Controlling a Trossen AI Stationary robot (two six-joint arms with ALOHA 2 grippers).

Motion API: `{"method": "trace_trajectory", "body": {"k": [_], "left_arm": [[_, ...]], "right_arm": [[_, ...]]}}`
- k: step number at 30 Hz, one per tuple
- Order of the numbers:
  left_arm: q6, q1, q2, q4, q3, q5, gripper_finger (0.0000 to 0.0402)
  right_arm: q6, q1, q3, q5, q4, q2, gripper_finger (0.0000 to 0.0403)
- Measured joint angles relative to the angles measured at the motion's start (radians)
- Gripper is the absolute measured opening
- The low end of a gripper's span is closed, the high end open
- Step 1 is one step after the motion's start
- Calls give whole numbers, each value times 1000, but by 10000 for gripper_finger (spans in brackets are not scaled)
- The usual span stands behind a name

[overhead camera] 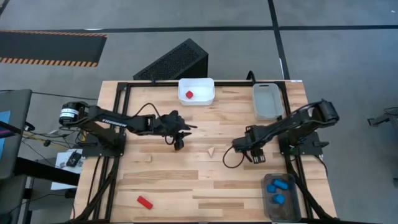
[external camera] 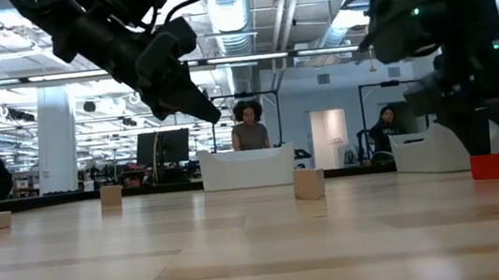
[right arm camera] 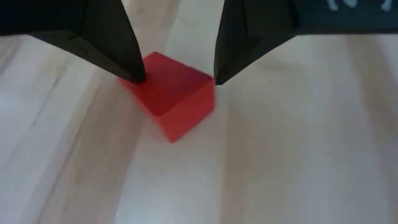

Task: Sort & place blocks by color
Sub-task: Put the top red block into the white bin

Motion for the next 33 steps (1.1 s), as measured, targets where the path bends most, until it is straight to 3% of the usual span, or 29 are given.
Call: {"method": "trace_trajectory", "body": {"k": [7, 22, 29, 33], "left_arm": [[-1, -21, 0, -2, 0, -10, 88], [8, -19, 0, -18, 0, -36, 88], [7, -19, 0, -23, -10, -29, 88], [2, -19, 1, -29, -27, -28, 88]], "right_arm": [[-22, 0, 34, 66, 21, 58, 225], [-82, -25, 107, 55, 192, 13, 245], [-3, -40, 107, -66, 270, 36, 269], [48, -28, 107, -70, 280, 47, 271]]}}
